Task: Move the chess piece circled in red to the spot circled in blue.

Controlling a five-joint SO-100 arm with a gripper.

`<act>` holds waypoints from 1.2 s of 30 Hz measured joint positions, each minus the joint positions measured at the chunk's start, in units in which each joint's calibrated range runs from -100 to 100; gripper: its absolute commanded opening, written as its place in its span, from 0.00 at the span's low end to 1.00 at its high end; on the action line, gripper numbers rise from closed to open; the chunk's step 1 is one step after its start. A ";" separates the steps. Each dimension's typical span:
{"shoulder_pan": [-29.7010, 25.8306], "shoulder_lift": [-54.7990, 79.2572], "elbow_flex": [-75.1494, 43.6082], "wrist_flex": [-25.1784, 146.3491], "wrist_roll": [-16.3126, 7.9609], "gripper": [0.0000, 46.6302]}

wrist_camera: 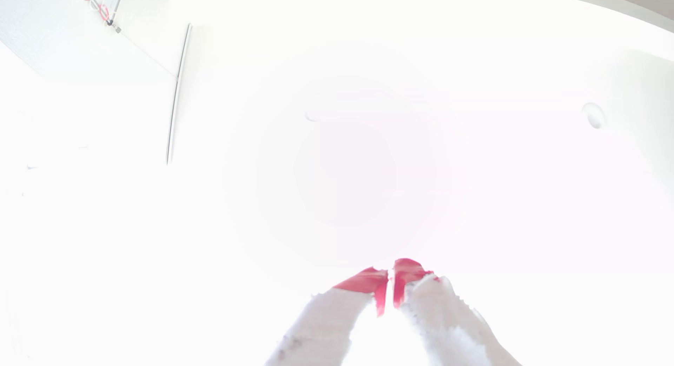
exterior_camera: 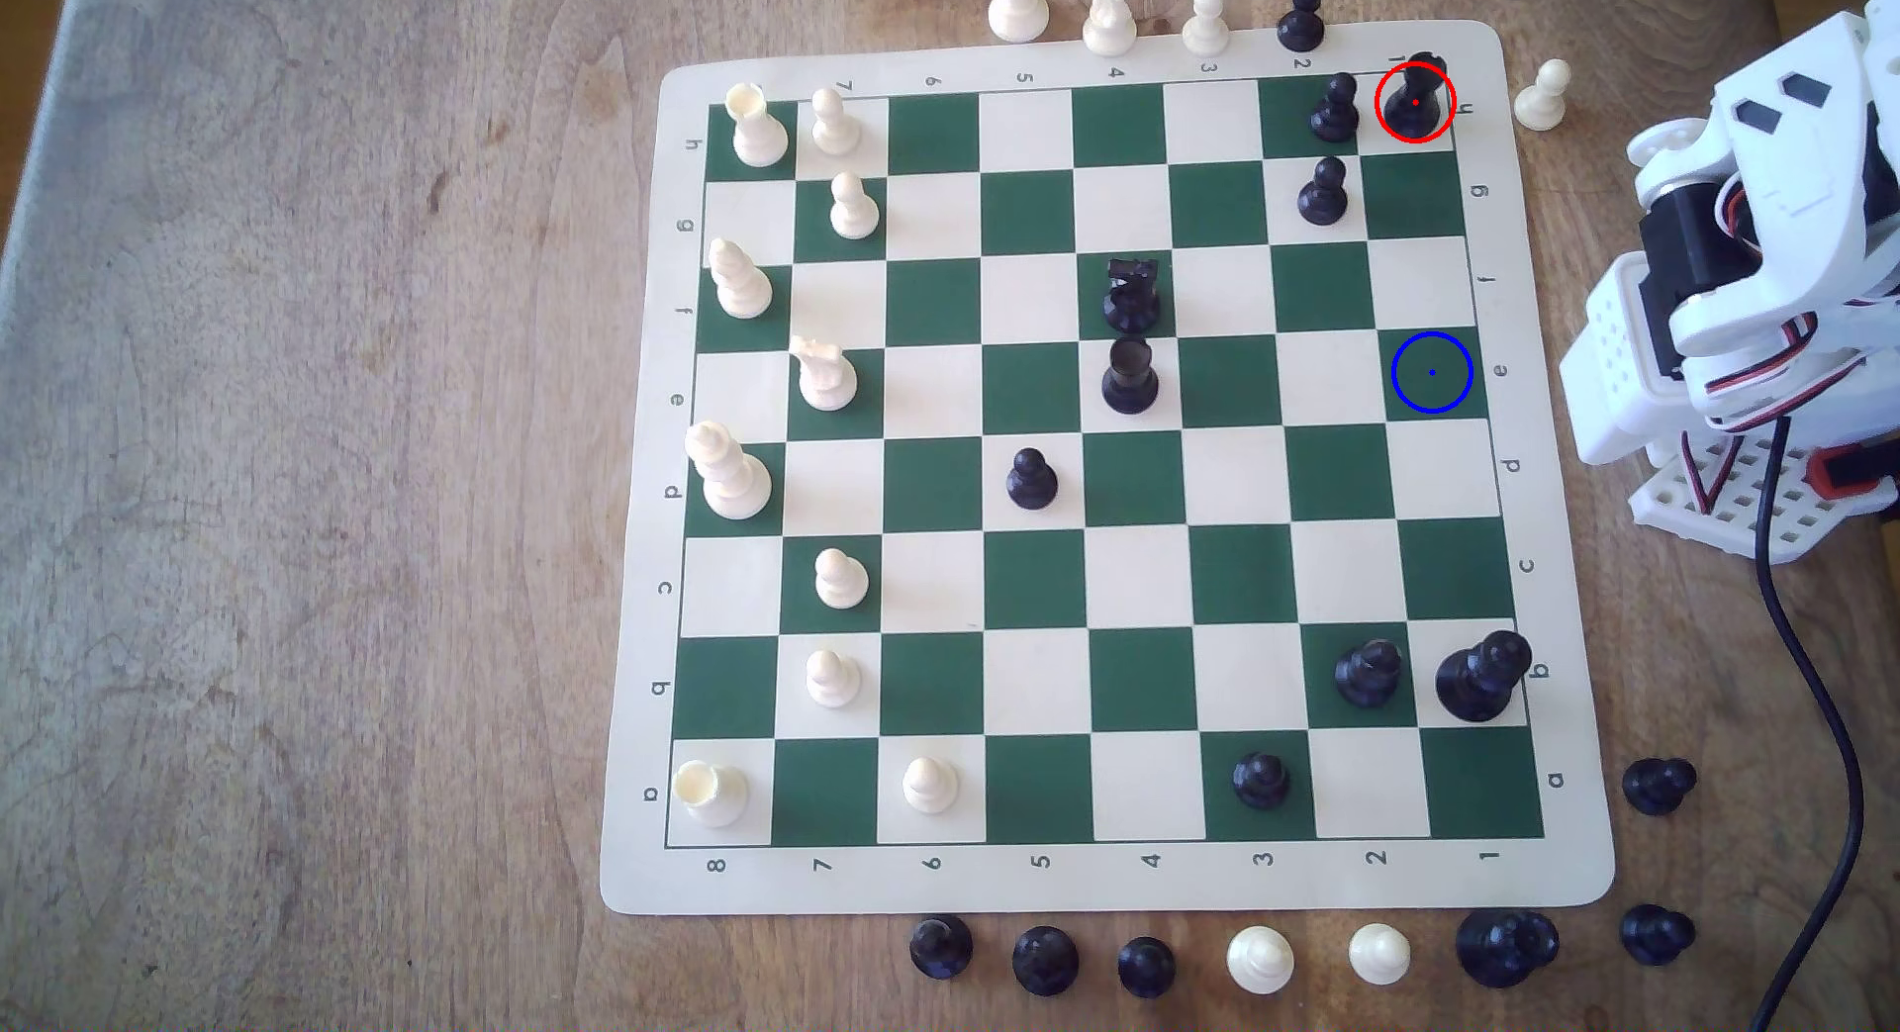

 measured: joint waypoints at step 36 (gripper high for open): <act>11.21 0.17 -30.55 116.41 0.20 0.00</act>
